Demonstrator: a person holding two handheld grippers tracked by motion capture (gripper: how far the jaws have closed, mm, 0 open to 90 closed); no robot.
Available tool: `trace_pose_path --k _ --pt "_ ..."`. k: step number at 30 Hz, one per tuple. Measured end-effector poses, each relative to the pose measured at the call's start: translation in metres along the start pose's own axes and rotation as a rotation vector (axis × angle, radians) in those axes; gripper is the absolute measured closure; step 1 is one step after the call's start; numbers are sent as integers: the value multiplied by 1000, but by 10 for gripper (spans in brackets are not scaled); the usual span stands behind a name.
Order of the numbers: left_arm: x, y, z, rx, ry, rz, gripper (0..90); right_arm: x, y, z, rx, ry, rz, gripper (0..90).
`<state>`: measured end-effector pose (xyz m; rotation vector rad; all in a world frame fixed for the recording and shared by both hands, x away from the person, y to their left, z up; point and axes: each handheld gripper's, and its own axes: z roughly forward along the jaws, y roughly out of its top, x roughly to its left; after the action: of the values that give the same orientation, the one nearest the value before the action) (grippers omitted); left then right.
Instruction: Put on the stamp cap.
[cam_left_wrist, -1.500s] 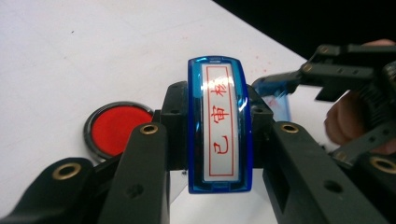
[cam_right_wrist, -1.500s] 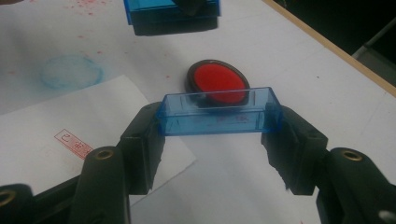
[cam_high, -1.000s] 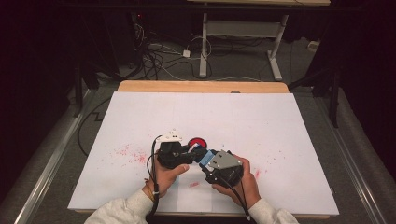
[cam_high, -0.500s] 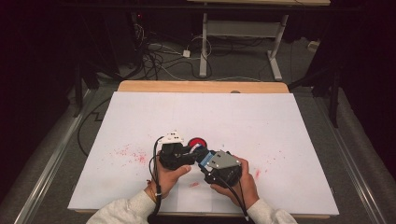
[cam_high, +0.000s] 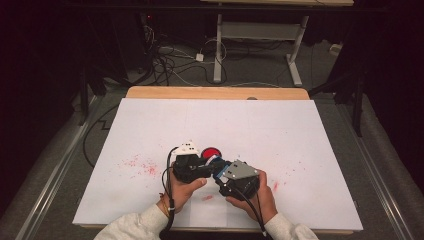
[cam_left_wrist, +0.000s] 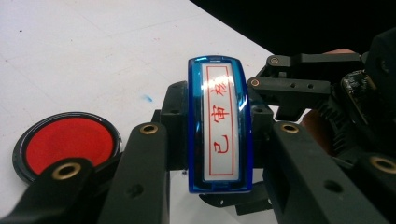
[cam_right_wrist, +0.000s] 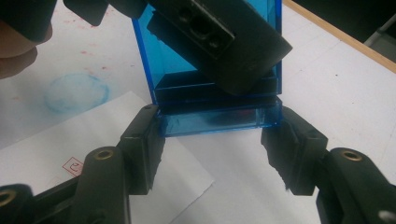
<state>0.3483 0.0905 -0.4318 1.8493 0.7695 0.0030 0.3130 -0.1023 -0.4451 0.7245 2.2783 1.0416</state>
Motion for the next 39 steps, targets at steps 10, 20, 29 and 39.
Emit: trace_pose_path --k 10,20,29,39 --pt "0 -1 -1 -28 -3 -15 676 0 1 -1 -15 -7 14 410" --pt "-3 -3 -1 -73 20 -17 676 0 3 -3 -30 -30 39 410" --pt "-1 -3 -3 -93 15 -31 677 1 6 -3 -40 -39 49 410" --pt "-6 -4 -4 -108 31 -7 678 6 8 -1 -51 -59 57 411"
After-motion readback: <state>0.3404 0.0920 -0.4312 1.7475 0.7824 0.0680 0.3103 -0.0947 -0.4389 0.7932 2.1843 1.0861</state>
